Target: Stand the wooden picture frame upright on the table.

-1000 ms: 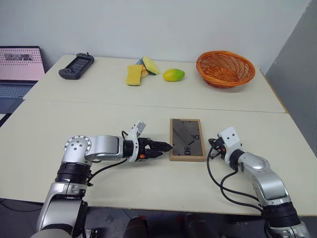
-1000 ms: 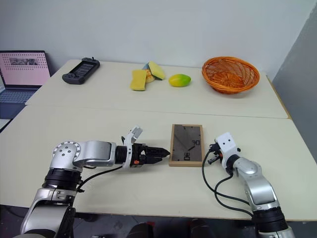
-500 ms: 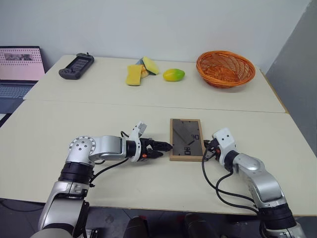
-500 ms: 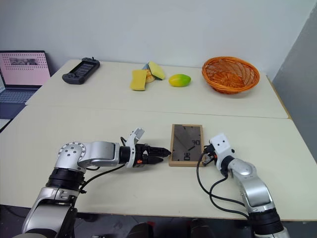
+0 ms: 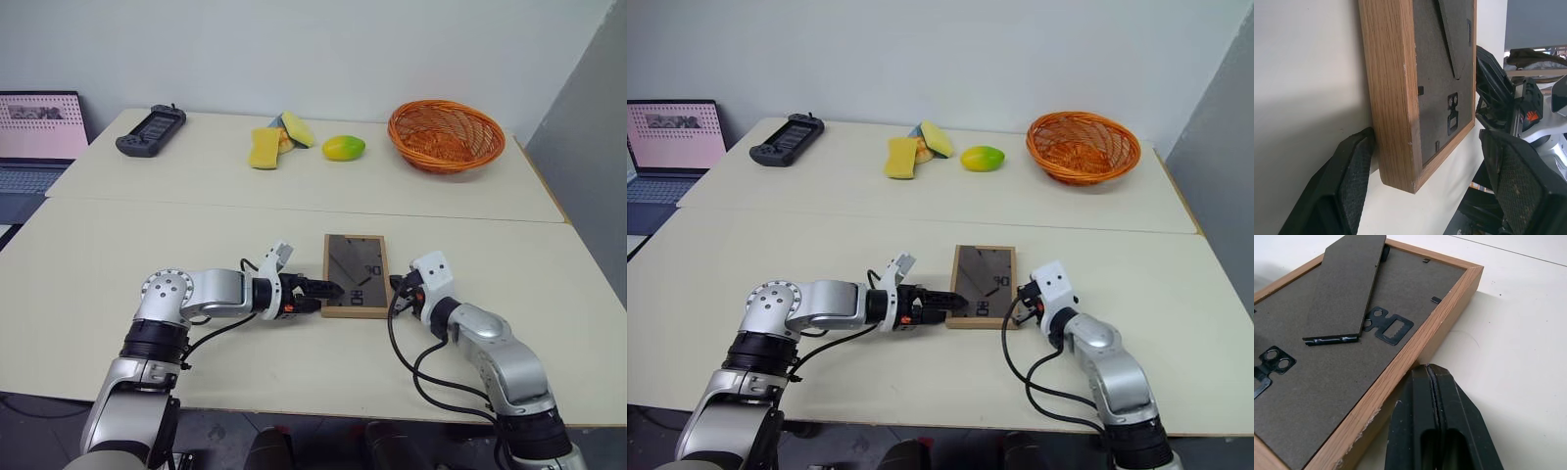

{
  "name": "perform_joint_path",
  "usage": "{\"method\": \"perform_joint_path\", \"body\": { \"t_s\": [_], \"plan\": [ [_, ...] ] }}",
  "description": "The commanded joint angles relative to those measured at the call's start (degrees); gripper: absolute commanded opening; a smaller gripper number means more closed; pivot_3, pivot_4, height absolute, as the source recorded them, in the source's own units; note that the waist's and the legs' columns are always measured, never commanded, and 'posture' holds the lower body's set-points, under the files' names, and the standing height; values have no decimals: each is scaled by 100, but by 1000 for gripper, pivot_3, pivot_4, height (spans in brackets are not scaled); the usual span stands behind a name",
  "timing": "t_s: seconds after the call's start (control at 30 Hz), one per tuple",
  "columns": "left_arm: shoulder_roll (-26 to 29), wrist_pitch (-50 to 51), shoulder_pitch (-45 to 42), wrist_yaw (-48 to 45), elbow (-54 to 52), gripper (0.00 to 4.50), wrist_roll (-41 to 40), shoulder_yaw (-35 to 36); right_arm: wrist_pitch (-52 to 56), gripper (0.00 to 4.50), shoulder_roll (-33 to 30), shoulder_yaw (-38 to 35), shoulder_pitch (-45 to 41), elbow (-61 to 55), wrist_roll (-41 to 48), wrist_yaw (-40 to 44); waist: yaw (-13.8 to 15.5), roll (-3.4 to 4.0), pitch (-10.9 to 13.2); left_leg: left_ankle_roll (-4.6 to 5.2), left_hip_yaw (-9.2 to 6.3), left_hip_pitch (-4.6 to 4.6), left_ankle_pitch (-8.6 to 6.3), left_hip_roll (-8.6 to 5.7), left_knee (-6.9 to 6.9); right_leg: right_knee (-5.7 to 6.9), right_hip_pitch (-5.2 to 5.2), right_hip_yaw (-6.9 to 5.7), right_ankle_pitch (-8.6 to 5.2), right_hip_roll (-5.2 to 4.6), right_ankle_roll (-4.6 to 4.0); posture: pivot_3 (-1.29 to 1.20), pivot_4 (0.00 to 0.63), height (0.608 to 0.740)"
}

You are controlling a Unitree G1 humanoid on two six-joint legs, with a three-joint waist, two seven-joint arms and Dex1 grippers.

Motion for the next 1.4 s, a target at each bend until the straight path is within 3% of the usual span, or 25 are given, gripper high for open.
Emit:
{"method": "perform_joint_path", "body": {
  "t_s": [0.03, 0.67, 1.17, 1.4],
  "plan": [
    [-20, -6, 54, -8, 29, 3627, 37, 96, 58, 0, 84, -11, -8, -285, 150, -29, 0, 0, 0, 1, 0, 0, -1, 0, 0, 0, 0, 0, 0, 0, 1, 0, 150, 740],
    [-28, -67, 138, 235, -171, 3627, -216, 107, 306, 0, 458, 92, 5, -287, 235, -111, -2, 0, 0, 4, -1, 0, -3, 0, -3, -3, -1, 1, -13, 0, 21, 0, 150, 740],
    [-24, -174, 96, 374, -144, 3627, -280, 89, 250, 0, 410, 67, -8, -217, 223, -91, -3, 0, 0, 4, -1, -1, -4, 0, -7, -9, -2, 2, -14, 0, 21, 0, 150, 740],
    [-81, -297, 82, 471, -212, 2321, -399, 107, 249, 0, 400, 62, 1, -226, 220, -103, -2, 0, 1, 4, -1, -2, -4, 0, -9, -12, -2, 2, -15, 0, 21, 0, 150, 740]
  ]
}}
